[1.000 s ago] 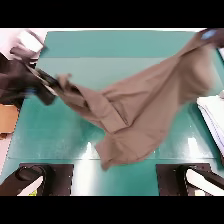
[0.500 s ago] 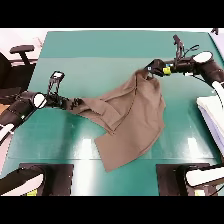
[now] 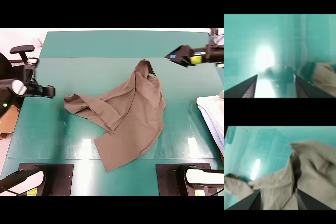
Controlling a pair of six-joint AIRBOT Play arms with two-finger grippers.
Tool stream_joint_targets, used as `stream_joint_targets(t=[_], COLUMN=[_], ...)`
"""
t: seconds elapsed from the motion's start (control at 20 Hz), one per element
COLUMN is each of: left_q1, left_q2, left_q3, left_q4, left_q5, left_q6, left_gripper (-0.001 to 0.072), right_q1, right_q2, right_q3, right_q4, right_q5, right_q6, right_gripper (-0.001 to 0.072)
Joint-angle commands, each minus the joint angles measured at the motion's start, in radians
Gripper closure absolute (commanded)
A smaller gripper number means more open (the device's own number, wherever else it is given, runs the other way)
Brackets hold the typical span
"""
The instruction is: Fold the shirts.
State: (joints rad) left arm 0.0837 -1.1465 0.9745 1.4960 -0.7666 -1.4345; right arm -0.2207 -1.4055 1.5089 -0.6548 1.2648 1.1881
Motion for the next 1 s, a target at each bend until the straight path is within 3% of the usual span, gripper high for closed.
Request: stream_joint_targets(t=[0.0, 0.1, 0.2, 0.35, 0.45, 0.55, 0.95], left_q1=[0.145, 0.204, 0.216, 0.179, 0.140, 0.108, 0.097], left_q2=[-0.006, -0.029, -0.050, -0.110, -0.177, -0.238, -0.343], left_q3=[0.039, 0.039, 0.040, 0.068, 0.100, 0.122, 0.248], left_q4=[-0.235, -0.478, -0.625, -0.669, -0.668, -0.670, -0.705], left_q5=[-0.172, -0.293, -0.355, -0.404, -0.435, -0.455, -0.465], left_q6=[0.354, 0.679, 0.979, 1.238, 1.332, 1.496, 1.601], left_gripper=[0.0172, 0.0172, 0.0174, 0.0177, 0.0234, 0.0234, 0.0214], right_q1=[-0.075, -0.093, -0.105, -0.107, -0.107, -0.107, -0.107], right_q2=[0.167, 0.264, 0.352, 0.473, 0.545, 0.602, 0.706], right_q3=[-0.172, -0.305, -0.423, -0.568, -0.646, -0.711, -0.853], right_q4=[-0.003, -0.003, -0.013, -0.033, -0.032, -0.030, -0.029], right_q5=[0.115, 0.095, 0.068, 0.019, -0.032, -0.081, -0.112], right_q6=[-0.002, -0.021, -0.023, -0.023, -0.023, -0.023, -0.023], right_gripper=[0.0199, 0.0199, 0.0199, 0.0200, 0.0200, 0.0200, 0.0202])
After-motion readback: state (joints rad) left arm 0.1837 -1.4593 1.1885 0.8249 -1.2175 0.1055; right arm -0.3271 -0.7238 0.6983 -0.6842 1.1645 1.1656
